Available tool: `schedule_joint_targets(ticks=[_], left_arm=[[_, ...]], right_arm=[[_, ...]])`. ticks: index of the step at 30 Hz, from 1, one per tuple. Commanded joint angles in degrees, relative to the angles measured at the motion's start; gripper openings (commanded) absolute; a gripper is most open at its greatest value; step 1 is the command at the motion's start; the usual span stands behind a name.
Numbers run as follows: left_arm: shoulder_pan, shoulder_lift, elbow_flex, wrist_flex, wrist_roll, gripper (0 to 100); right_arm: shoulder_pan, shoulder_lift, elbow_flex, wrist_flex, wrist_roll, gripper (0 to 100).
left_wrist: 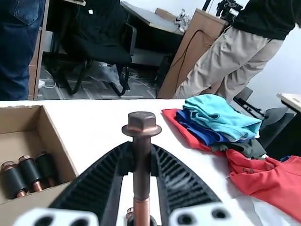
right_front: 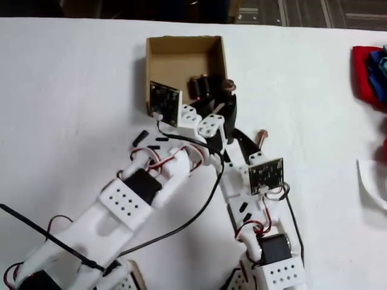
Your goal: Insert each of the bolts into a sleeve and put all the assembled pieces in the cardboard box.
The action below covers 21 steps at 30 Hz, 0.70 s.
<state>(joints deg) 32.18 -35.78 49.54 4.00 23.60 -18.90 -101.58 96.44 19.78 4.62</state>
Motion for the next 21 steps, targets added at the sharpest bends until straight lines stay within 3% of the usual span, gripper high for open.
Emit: schedule_joint_targets(ticks=[1,13,19,21], left_arm=[[0.97,-1.58,-0.48,5.80,-5.01,3],[0.53,-16.44,-0.31,18.73,-7.74,4],[0.53,-16.70,-0.31,22.86,-7.47,22],[0.53,-16.70,-0.31,23.12,-7.47,24]], right_arm=[[0.04,-1.10,0.53,-1.36,-0.53,1.9],[0.04,-1.10,0.53,-1.36,-0.53,1.9],[0.04,-1.36,0.53,1.36,-0.53,1.9],[0.04,-1.45,0.53,2.51,-0.53,1.9]])
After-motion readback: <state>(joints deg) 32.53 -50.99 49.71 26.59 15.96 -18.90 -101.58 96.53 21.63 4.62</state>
